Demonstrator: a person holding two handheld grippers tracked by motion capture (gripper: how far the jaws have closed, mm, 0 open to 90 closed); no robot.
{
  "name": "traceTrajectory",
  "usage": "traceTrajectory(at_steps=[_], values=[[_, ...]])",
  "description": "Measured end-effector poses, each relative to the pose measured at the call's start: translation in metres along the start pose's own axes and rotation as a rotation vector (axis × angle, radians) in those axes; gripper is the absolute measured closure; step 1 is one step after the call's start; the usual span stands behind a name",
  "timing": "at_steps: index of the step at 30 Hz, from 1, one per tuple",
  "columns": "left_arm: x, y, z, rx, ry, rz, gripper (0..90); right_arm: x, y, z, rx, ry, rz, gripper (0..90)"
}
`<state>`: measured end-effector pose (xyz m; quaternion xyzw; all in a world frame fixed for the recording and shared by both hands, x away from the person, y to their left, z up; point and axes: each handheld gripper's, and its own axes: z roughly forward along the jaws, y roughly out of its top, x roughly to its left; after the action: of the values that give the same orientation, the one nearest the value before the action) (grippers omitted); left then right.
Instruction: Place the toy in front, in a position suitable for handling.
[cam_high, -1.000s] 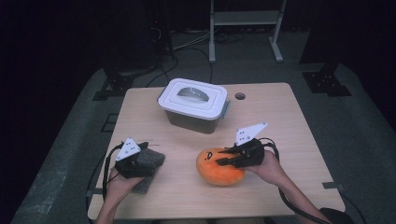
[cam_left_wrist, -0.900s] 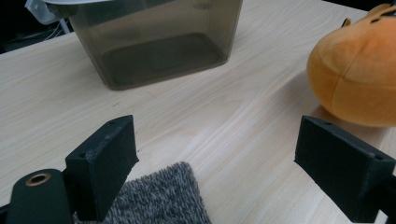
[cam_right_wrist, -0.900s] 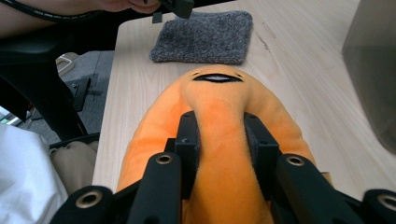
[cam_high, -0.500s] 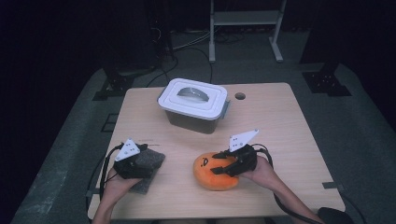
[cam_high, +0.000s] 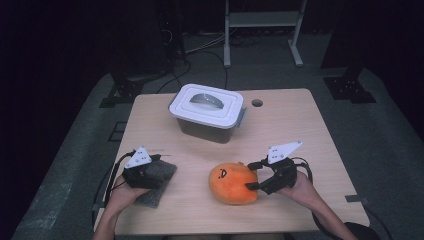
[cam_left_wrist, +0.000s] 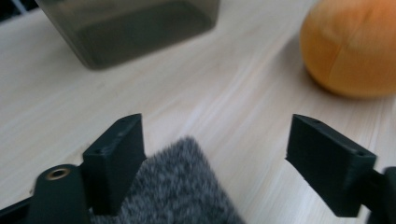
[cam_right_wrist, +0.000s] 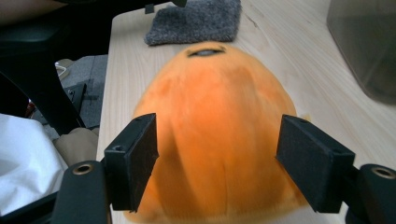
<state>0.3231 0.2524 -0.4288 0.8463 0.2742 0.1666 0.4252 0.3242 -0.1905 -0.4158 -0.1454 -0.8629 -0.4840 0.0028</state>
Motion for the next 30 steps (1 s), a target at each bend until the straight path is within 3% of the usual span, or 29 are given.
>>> traceTrajectory(at_steps=[6,14,17,28,30], values=[[0.013,-0.021,0.005,0.065,-0.041,-0.019,23.3,-0.003,-0.006,0.002,0.007,-0.013,0.007,27.9],[0.018,-0.034,0.013,0.136,-0.054,-0.019,29.9,-0.003,-0.010,0.005,0.007,-0.017,0.001,28.0],[0.018,-0.037,0.015,0.142,-0.059,-0.029,31.3,-0.002,-0.010,0.005,0.008,-0.017,0.001,28.0],[0.014,-0.037,0.019,0.186,-0.020,-0.011,36.9,-0.001,-0.013,0.007,0.000,-0.027,-0.004,27.5],[0.014,-0.036,0.019,0.191,-0.013,-0.008,41.4,0.000,-0.013,0.007,-0.003,-0.029,-0.005,27.4]])
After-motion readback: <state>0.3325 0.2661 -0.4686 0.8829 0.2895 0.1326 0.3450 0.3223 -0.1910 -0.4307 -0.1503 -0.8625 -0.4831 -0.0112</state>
